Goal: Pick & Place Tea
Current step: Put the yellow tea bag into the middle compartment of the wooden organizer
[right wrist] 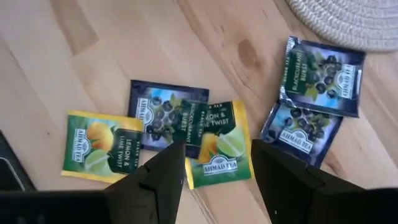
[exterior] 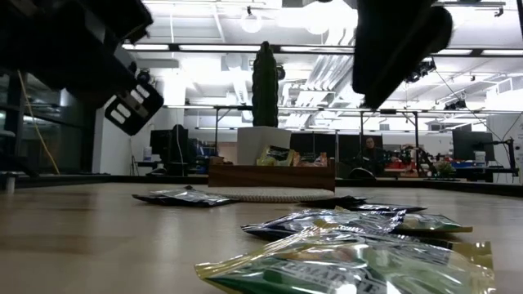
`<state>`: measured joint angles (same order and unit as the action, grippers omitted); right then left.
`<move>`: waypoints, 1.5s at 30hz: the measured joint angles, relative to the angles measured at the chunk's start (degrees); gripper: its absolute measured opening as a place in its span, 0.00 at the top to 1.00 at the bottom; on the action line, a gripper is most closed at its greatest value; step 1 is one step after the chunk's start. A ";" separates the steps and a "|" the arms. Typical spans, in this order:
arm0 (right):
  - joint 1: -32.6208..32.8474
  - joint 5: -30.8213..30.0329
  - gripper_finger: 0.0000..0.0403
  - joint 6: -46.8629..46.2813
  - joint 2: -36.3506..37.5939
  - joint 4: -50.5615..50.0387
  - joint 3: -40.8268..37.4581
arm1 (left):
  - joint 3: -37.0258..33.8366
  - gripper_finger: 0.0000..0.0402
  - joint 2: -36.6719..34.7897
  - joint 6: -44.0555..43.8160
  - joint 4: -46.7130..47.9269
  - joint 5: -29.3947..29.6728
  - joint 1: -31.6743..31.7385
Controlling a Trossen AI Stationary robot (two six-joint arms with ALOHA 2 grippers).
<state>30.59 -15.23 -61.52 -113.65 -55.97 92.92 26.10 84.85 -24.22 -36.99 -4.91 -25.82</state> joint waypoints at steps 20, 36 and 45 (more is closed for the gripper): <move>15.78 -14.05 0.55 -18.30 0.00 2.44 -0.02 | 37.42 1.00 28.73 -2.61 18.13 11.42 -10.44; 18.75 -21.74 0.55 -17.76 2.83 12.01 -0.11 | 46.49 1.00 32.73 0.06 33.87 17.91 -10.95; 15.85 -24.47 0.55 -7.15 11.84 14.87 -0.11 | 46.49 1.00 32.73 2.62 33.55 17.69 -10.21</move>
<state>46.44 -39.71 -68.66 -101.80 -41.10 92.82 72.60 117.58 -21.59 -3.44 12.78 -36.03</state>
